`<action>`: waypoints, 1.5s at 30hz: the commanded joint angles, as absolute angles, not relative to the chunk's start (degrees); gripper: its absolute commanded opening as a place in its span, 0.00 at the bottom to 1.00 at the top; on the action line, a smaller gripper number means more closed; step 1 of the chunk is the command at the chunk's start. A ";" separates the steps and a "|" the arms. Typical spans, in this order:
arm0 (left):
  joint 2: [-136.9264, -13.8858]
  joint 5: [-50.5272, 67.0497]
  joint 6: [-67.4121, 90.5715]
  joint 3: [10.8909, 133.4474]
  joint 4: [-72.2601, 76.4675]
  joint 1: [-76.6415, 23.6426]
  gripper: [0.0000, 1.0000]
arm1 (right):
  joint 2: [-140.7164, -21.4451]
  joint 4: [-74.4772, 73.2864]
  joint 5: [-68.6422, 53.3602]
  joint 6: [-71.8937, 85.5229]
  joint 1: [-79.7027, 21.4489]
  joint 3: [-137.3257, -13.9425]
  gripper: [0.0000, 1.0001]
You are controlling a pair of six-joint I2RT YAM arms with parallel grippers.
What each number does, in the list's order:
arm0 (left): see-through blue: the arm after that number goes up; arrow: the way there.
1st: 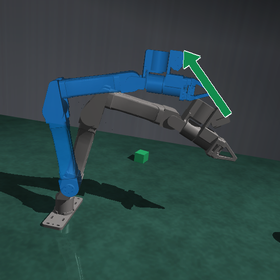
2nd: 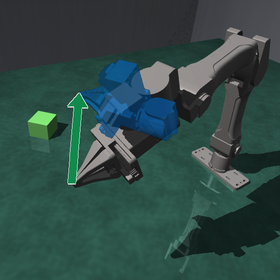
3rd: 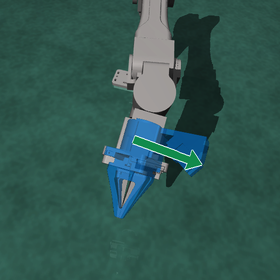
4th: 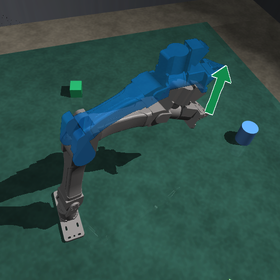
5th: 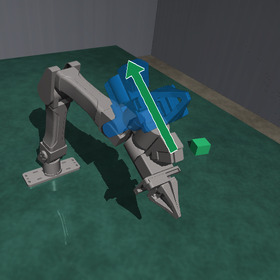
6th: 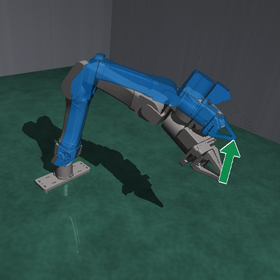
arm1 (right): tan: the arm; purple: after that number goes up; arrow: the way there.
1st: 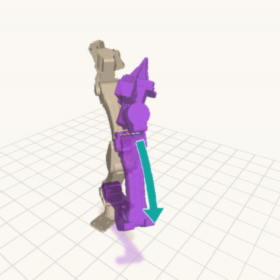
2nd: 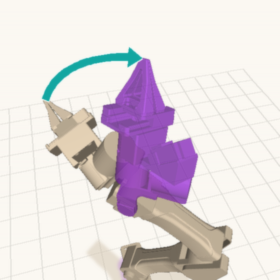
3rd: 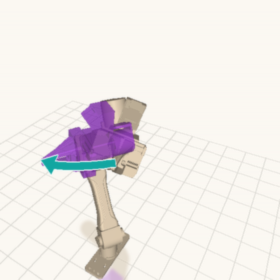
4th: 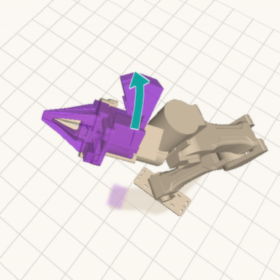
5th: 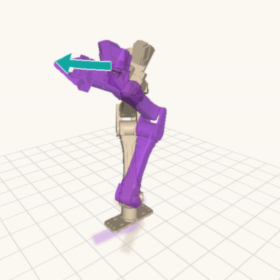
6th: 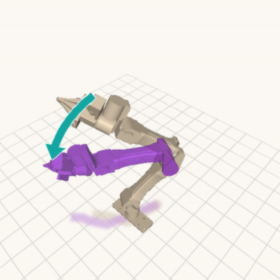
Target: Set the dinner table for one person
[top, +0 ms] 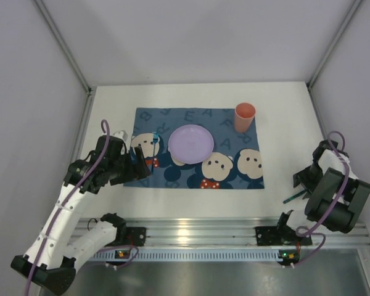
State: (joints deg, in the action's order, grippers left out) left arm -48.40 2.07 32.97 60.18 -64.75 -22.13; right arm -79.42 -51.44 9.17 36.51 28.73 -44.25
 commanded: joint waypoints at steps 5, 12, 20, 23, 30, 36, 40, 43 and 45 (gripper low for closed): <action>-48.87 0.70 33.22 62.49 -65.83 -22.15 0.93 | -84.98 -45.01 13.88 36.65 31.73 -46.14 0.55; -48.78 0.53 34.19 61.96 -66.45 -22.15 0.93 | -90.69 -41.49 13.10 35.42 32.34 -46.23 0.23; -48.78 -1.85 35.24 60.73 -66.10 -22.15 0.93 | -87.65 -41.56 11.78 34.10 32.26 -47.37 0.00; -48.61 -1.93 35.68 60.21 -65.83 -22.06 0.93 | -83.76 -44.90 11.69 33.93 31.64 -49.83 0.00; -49.83 -1.06 36.12 58.28 -63.37 -22.15 0.93 | -73.48 -55.54 16.25 38.49 16.73 -71.03 0.00; -51.41 -0.35 36.74 58.45 -61.00 -22.15 0.93 | -84.80 -65.21 28.90 41.92 -15.61 -104.43 0.00; -50.45 -0.35 37.79 58.36 -60.82 -22.15 0.93 | -91.57 -64.52 29.10 39.38 -30.38 -109.52 0.00; -48.52 -1.31 38.41 58.27 -61.43 -22.15 0.93 | -94.83 -60.65 23.31 38.15 -33.04 -105.83 0.00; -47.55 -2.45 38.58 58.53 -62.92 -22.15 0.93 | -98.15 -60.21 21.10 38.06 -33.83 -104.16 0.00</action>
